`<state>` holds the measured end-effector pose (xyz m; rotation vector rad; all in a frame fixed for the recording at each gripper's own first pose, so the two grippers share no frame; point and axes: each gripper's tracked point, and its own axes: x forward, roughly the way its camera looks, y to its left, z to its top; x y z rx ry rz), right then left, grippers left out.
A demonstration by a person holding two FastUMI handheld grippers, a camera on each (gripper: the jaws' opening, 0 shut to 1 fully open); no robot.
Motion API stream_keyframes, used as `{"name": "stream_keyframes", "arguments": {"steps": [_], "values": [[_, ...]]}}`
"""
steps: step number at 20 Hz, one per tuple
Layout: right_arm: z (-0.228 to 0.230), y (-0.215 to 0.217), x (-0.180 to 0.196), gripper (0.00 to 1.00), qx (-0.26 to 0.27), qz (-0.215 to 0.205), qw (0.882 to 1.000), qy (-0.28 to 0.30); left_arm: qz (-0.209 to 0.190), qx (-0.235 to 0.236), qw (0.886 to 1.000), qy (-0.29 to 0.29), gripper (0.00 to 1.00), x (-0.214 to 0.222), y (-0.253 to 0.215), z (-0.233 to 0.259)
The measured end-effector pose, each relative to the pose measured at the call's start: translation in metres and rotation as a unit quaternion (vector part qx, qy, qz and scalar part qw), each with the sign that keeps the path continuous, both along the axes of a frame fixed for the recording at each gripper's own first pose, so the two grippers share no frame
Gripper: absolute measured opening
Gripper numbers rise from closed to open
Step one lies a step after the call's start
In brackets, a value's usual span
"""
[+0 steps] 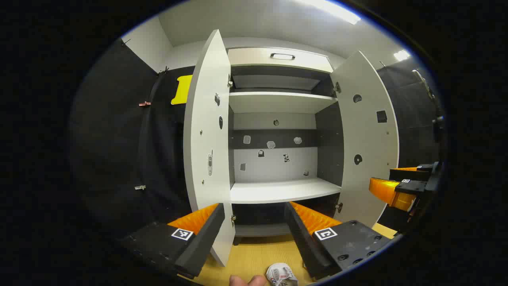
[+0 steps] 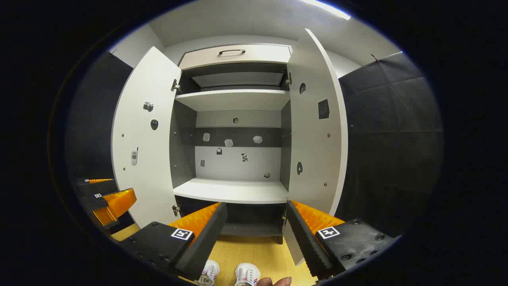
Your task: Grab one shoe with the right hand and put it into the shoe cabinet, grab the other shoe with the left hand and put it into the shoe cabinet; then close the right door with the right hand and the left door with the left hand.
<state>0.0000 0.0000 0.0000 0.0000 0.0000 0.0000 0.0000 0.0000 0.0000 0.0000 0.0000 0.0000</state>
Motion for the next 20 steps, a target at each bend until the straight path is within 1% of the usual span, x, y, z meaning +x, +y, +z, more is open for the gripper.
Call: {"name": "stream_keyframes", "arguments": {"steps": [7, 20], "values": [[0.0011, -0.0049, 0.0003, 0.98, -0.002, -0.003, 1.0, 0.0, 0.002, 0.003, 1.0, 0.001, 0.95, -0.0005, 0.0004, -0.002], [-0.0036, 0.0, -0.0036, 0.98, 0.002, 0.0, 1.0, 0.009, 0.007, 0.007, 1.0, -0.004, 0.94, -0.0043, 0.0017, 0.0006]]}}
